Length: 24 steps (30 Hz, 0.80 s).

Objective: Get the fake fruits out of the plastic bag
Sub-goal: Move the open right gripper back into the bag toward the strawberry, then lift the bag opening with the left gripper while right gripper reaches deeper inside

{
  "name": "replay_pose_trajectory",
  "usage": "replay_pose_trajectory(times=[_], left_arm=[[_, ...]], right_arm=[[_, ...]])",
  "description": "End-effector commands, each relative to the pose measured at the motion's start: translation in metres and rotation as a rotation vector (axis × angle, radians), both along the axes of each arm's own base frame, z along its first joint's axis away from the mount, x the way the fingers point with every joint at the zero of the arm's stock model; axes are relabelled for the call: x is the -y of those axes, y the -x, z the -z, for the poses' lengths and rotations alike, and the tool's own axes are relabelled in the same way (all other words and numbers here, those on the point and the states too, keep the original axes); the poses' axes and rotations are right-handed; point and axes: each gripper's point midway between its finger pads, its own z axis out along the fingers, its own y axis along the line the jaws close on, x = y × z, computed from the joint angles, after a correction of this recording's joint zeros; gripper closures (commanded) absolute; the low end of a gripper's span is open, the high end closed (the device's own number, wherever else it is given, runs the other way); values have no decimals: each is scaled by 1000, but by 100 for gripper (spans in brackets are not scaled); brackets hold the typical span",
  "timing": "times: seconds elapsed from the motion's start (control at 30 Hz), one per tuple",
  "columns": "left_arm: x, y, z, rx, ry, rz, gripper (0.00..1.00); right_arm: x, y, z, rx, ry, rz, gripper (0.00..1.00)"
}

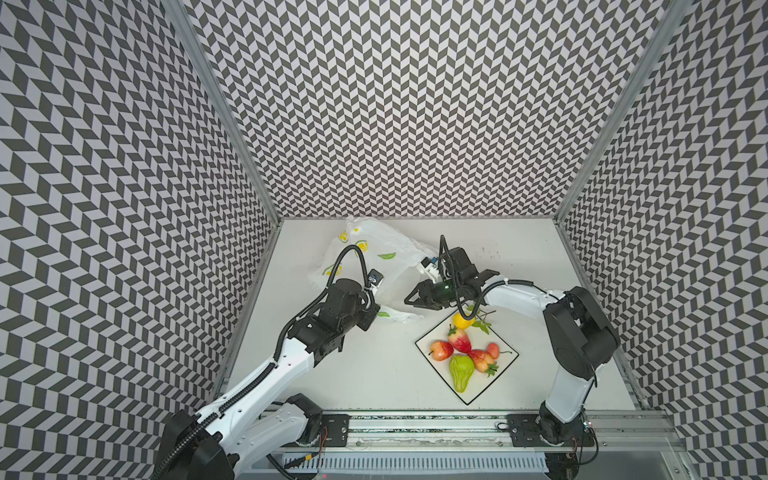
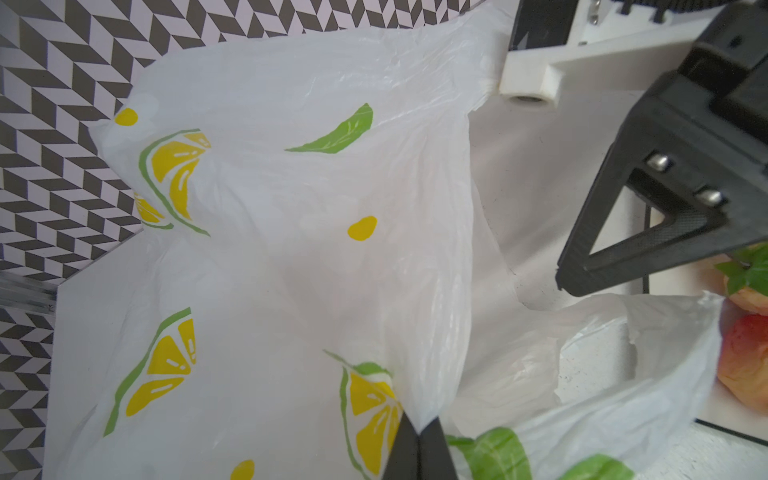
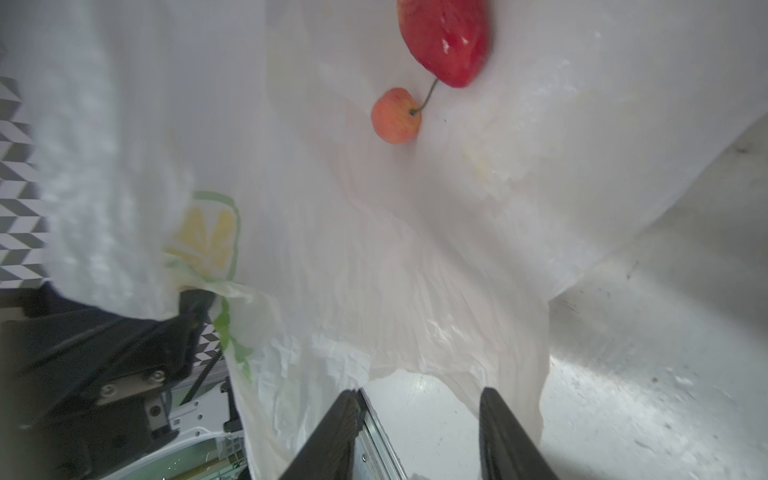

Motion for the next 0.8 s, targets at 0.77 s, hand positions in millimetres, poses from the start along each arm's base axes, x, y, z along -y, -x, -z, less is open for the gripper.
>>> replay_pose_trajectory(times=[0.77], left_arm=[[35,-12,-54,56,285,22,62]], right_arm=[[-59,-64,19,-3,-159,454,37]])
